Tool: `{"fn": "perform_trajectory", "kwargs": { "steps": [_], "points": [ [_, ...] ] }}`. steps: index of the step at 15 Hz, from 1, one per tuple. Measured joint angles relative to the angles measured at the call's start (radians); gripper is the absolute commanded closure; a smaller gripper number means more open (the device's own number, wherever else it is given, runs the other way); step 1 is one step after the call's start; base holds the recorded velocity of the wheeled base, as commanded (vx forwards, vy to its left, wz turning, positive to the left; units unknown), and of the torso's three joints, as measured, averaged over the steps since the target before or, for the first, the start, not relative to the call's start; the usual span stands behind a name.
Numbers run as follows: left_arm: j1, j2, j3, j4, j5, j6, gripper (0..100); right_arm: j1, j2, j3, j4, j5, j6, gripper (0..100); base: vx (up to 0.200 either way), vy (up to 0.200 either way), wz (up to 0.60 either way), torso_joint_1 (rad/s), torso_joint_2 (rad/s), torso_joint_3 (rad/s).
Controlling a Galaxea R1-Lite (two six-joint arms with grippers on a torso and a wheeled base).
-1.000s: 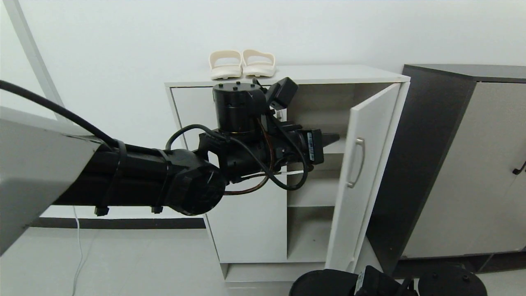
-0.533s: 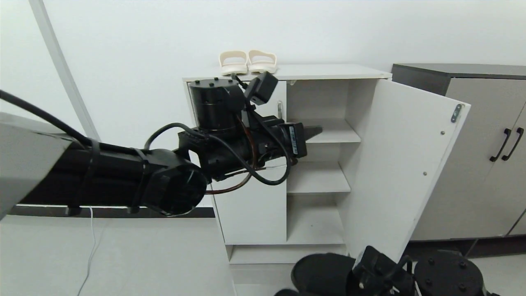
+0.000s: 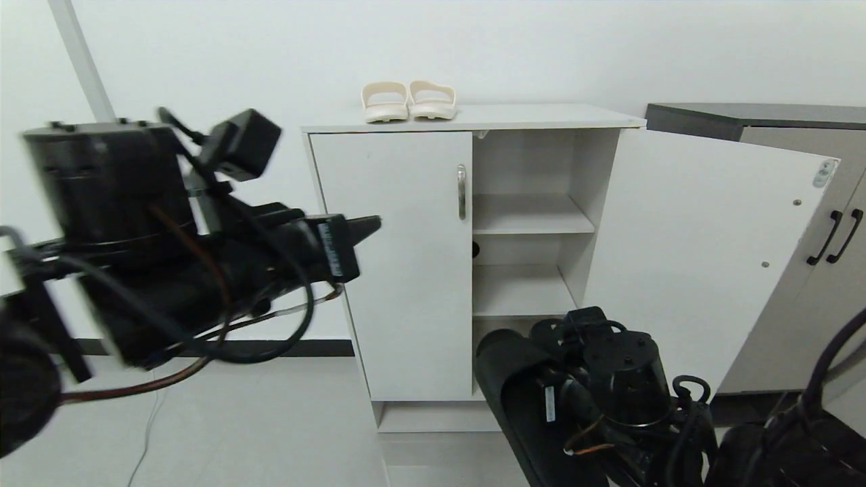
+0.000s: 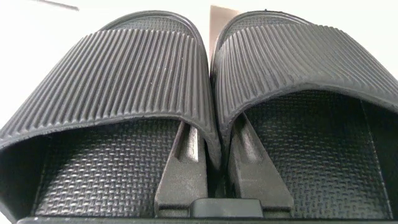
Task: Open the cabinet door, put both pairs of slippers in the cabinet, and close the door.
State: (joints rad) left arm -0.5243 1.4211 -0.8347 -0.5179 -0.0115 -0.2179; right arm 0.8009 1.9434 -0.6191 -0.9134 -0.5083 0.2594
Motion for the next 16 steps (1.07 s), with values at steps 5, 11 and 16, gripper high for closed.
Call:
{"fn": "perform_trajectory", "kwargs": {
  "steps": [5, 11, 16],
  "points": [
    [0.216, -0.521, 0.233, 0.301, 0.161, 0.066, 100, -0.04, 0.076, -0.053, -0.001, -0.031, 0.001, 100, 0.0, 0.0, 0.0, 0.0, 0.0, 0.0],
    [0.576, -1.108, 0.54, 0.53, 0.209, 0.109, 100, -0.013, 0.083, -0.045, -0.041, -0.038, 0.0, 100, 0.0, 0.0, 0.0, 0.0, 0.0, 0.0],
    [0.634, -1.311, 0.809, 0.462, -0.097, 0.148, 100, 0.021, 0.082, -0.025, -0.083, -0.039, -0.003, 100, 0.0, 0.0, 0.0, 0.0, 0.0, 0.0]
  ]
}}
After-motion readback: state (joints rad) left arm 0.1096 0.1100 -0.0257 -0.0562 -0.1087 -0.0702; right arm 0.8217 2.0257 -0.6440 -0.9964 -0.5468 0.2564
